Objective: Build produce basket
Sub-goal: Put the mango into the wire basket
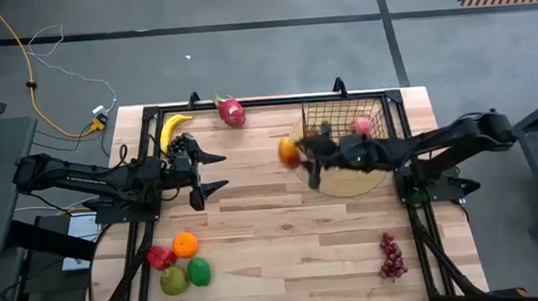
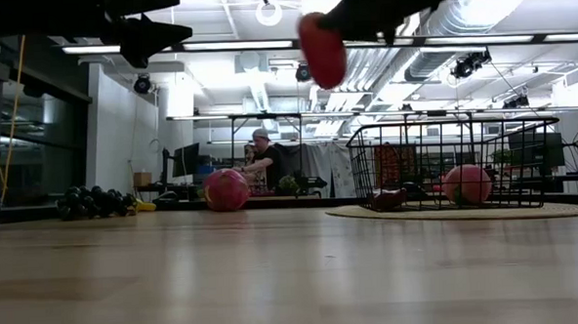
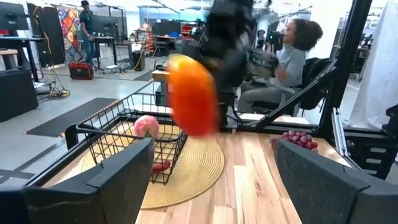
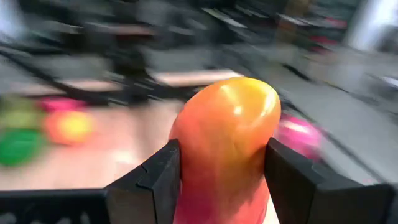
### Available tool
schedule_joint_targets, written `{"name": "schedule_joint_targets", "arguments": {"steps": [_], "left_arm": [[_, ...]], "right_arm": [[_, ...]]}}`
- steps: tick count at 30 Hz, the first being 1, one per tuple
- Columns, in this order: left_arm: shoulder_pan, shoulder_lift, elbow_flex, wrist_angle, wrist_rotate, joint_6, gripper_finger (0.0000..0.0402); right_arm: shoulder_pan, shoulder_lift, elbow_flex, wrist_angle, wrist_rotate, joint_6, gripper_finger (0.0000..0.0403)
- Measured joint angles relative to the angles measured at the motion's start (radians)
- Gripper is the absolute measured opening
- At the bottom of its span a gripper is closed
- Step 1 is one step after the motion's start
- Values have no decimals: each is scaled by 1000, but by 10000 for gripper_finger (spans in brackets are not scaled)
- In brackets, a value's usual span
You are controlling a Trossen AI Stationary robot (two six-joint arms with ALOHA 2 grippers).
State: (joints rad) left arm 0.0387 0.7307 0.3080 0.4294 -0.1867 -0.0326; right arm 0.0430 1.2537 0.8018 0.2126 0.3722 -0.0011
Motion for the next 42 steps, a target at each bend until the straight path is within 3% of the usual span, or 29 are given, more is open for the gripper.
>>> {"name": "schedule_joint_targets", "arguments": {"steps": [3,6,10,14,18,23,27,35,42], "left_arm": [[0,0,0,1,0,-8,319],[0,0,0,1,-7,-16,319],[0,0,0,0,-9,-16,319],[0,0,0,-7,-9,-16,319],[0,0,0,-7,-9,-16,319],[0,0,0,-7,-11,-16,319],[0,0,0,-8,-11,-16,319],[0,0,0,-23,-11,-16,319],[0,0,0,-24,-11,-16,319]], "right_arm": [[-49,-48,93,-280,135,58,181],[-128,-68,170,-560,201,139,181],[-256,-65,227,-888,160,147,181],[-378,-62,229,-1090,10,66,181],[-453,-36,229,-1187,-128,-15,182],[-482,17,229,-1256,-140,-153,182],[-482,83,229,-1311,-188,-167,182],[-483,232,228,-1338,-156,-164,182],[-484,283,228,-1318,-143,-85,182]]}}
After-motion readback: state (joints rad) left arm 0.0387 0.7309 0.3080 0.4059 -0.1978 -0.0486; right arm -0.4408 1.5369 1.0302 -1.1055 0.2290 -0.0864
